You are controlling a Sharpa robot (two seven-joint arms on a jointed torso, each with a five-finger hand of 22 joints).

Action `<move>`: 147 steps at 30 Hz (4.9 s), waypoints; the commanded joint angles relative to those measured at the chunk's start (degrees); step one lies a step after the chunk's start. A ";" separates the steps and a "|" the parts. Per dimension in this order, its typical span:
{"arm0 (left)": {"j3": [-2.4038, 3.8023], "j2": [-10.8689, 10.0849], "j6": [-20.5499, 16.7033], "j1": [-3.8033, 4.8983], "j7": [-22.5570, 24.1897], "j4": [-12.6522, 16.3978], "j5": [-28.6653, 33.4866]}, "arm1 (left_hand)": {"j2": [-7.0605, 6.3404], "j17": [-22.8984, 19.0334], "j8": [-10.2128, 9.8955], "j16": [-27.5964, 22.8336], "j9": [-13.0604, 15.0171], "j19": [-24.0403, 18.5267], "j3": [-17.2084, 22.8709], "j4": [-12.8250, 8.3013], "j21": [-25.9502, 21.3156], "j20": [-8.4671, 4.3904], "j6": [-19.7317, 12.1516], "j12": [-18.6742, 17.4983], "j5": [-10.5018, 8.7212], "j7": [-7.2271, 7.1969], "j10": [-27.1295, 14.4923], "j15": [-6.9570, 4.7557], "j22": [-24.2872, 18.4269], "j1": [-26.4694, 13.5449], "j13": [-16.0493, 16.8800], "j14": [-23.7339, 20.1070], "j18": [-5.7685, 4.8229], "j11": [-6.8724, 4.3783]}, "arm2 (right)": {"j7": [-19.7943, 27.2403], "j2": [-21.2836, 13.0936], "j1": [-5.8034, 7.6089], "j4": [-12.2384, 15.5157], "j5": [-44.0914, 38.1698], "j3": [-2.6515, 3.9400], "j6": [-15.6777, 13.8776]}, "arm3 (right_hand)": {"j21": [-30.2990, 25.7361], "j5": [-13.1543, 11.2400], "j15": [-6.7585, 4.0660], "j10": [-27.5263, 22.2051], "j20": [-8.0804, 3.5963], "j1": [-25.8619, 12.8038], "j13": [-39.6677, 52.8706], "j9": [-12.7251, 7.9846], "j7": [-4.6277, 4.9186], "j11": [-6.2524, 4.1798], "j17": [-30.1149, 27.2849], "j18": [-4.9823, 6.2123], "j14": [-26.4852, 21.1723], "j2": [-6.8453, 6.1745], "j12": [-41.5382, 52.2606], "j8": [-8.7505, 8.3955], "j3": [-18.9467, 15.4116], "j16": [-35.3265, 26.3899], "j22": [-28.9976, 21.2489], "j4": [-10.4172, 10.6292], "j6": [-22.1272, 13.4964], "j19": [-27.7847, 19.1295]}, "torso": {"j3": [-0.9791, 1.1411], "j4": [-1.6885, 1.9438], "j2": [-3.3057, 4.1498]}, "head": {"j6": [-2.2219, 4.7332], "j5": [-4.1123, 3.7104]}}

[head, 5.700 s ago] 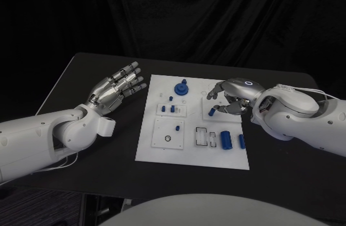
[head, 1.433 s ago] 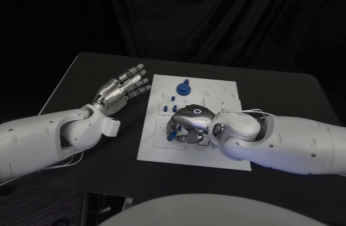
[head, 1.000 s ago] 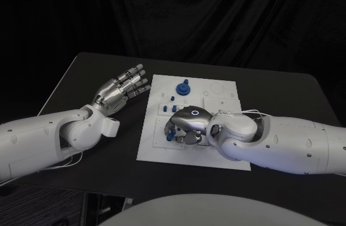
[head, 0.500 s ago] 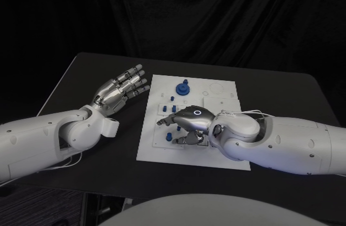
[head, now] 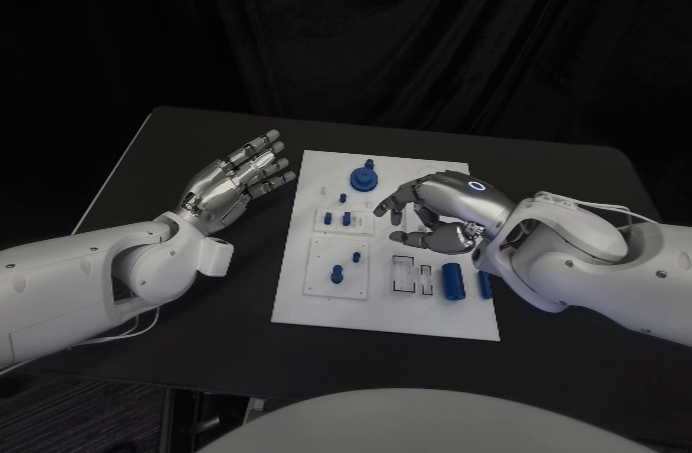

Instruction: Assemble the parts on the task board

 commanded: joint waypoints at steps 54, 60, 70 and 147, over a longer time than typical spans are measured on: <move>0.06 0.91 0.68 -0.61 2.26 -0.54 0.13 | 0.55 0.05 0.03 0.21 0.07 0.44 0.68 -0.10 0.27 -0.16 0.08 0.22 0.38 0.88 -0.06 0.21 -0.10 -0.21 0.06 -0.04 -1.06 -0.02 | -33.28 -6.41 -6.31 0.00 -1.24 -0.71 18.03 | 28.32 -8.59 -5.86 43.03 -6.17 -34.92 69.91 23.78 -7.26 -7.26 32.40 -4.26 13.55 -0.11 44.36 21.84 -6.79 17.01 11.85 11.34 8.65 10.13 | -0.05 -0.22 0.10 | -0.01 -3.31; 0.06 0.98 0.75 -0.77 2.20 -0.54 0.13 | 0.55 0.05 0.03 0.21 0.07 0.44 0.68 -0.10 0.27 -0.16 0.08 0.22 0.38 0.88 -0.06 0.21 -0.10 -0.21 0.06 -0.04 -1.06 -0.02 | -34.44 -5.49 -6.56 -0.81 -1.24 -0.71 21.03 | 28.31 -7.39 -5.86 43.03 -6.15 -33.64 69.91 23.80 -7.28 -7.27 32.23 -4.24 13.52 -0.16 44.36 21.00 -6.15 16.89 11.82 11.08 9.09 10.09 | -0.06 -0.04 0.08 | -0.01 -3.46; 0.06 0.84 0.76 -1.01 2.16 -0.46 0.13 | 0.53 0.04 0.02 0.21 0.06 0.41 0.72 -0.11 0.25 -0.16 0.04 0.19 0.38 0.92 -0.08 0.21 -0.15 -0.24 0.06 -0.05 -1.06 -0.04 | -35.34 -4.55 -7.22 -1.70 -1.04 -0.71 23.88 | 28.20 2.73 -6.02 43.03 -6.26 -27.66 69.91 24.76 -7.45 -7.44 31.12 -4.18 13.29 -0.95 44.36 18.70 -4.47 16.19 11.73 9.57 10.30 9.94 | -0.08 -0.12 0.04 | -0.01 -3.16; 0.07 1.09 0.93 -2.50 2.01 -0.82 0.13 | 0.50 0.04 0.02 0.22 0.07 0.42 1.00 -0.15 0.24 -0.15 0.13 0.17 0.39 1.25 -0.15 0.23 -0.22 -0.44 0.05 -0.13 -1.07 -0.12 | -25.41 0.78 -5.06 -2.84 20.13 -0.48 11.47 | 27.26 -6.32 -6.41 43.03 -6.65 -43.07 69.91 36.68 -7.69 -7.77 24.56 -3.87 12.36 3.97 44.36 15.80 -10.26 12.83 11.27 11.23 10.32 9.62 | -0.05 -0.13 0.06 | -0.01 -2.52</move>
